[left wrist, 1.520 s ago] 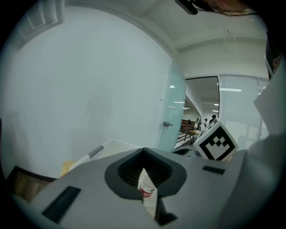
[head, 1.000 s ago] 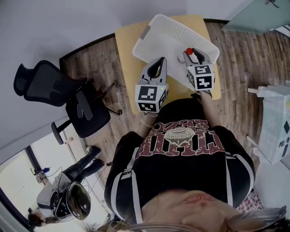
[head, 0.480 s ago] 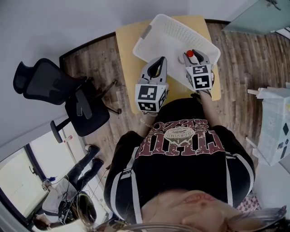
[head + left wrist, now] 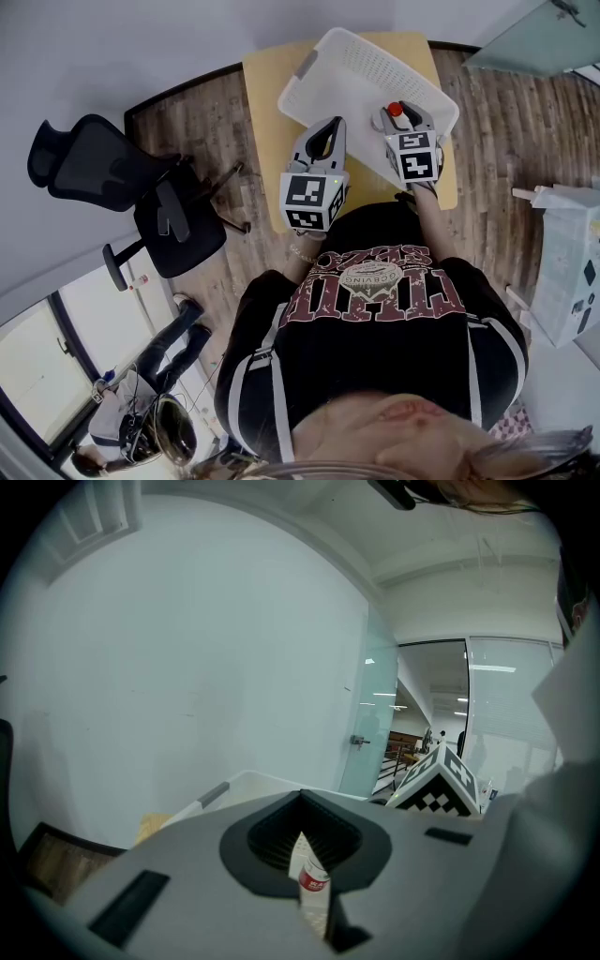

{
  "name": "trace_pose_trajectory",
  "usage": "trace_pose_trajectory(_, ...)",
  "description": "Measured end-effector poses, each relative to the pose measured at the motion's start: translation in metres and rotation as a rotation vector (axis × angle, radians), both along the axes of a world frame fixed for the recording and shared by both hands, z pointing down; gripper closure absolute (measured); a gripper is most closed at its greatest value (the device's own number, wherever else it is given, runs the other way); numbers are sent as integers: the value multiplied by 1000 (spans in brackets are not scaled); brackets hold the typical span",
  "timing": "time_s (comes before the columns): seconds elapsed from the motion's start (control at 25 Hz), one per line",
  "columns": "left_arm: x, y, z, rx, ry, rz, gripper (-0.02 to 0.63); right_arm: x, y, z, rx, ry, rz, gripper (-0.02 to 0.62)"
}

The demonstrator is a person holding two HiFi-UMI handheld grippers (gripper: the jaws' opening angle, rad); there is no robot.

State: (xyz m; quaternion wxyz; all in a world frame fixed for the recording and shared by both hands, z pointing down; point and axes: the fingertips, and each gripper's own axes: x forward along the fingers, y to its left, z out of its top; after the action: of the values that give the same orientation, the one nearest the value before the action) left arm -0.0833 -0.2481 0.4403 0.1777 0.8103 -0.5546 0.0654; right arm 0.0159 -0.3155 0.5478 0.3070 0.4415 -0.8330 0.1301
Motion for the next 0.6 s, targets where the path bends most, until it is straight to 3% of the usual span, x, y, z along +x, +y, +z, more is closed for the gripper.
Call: trace_pose_trajectory(0.6,-8,5,-1,13,3,-17,565,-8,2,3,4,3,-32,442)
